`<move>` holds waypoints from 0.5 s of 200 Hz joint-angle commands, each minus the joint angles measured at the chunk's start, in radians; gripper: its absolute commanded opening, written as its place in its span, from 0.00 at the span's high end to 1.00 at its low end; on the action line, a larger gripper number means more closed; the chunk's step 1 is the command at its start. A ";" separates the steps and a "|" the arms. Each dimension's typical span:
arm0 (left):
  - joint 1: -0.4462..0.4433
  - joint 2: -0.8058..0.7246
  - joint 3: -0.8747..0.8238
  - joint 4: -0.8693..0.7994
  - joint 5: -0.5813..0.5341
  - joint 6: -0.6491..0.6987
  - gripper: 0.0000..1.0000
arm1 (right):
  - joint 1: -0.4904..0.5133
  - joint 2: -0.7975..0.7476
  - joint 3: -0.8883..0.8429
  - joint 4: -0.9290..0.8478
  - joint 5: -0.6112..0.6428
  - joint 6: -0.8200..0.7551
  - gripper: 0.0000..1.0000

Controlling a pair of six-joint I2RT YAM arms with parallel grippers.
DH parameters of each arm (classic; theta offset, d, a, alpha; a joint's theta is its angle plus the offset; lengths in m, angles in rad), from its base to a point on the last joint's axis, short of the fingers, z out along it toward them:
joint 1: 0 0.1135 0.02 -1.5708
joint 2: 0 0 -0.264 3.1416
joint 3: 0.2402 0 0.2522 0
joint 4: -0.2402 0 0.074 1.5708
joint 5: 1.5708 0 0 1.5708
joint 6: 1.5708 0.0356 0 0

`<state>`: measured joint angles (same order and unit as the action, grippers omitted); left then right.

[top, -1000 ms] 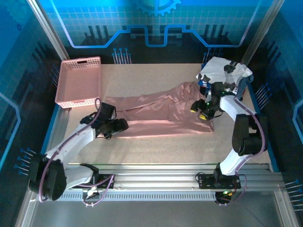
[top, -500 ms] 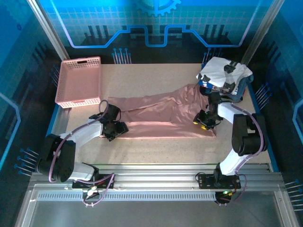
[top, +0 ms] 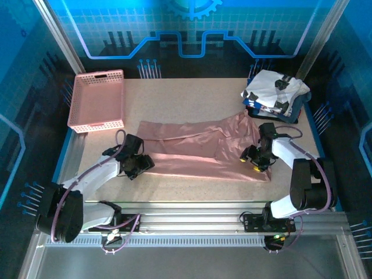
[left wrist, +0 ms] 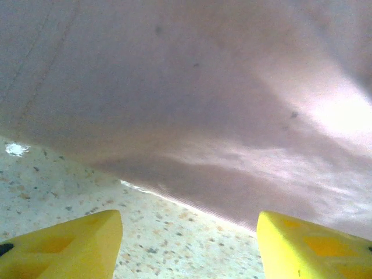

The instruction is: Fold and stack the t-shirts

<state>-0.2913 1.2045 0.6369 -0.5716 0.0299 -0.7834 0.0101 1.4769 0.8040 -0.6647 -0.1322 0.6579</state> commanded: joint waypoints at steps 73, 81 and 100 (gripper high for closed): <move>0.144 0.128 0.386 0.024 0.160 0.126 0.24 | -0.021 0.346 0.729 -0.178 0.018 -0.277 0.36; 0.172 0.144 0.401 0.039 0.181 0.142 0.23 | -0.016 0.398 0.782 -0.191 0.030 -0.298 0.37; 0.232 0.179 0.435 0.058 0.216 0.180 0.22 | -0.010 0.504 0.885 -0.221 0.067 -0.328 0.44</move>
<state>-0.1238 1.3464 1.0142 -0.5468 0.1600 -0.6807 -0.0006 1.8629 1.5940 -0.7811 -0.1120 0.4164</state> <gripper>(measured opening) 0.772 0.603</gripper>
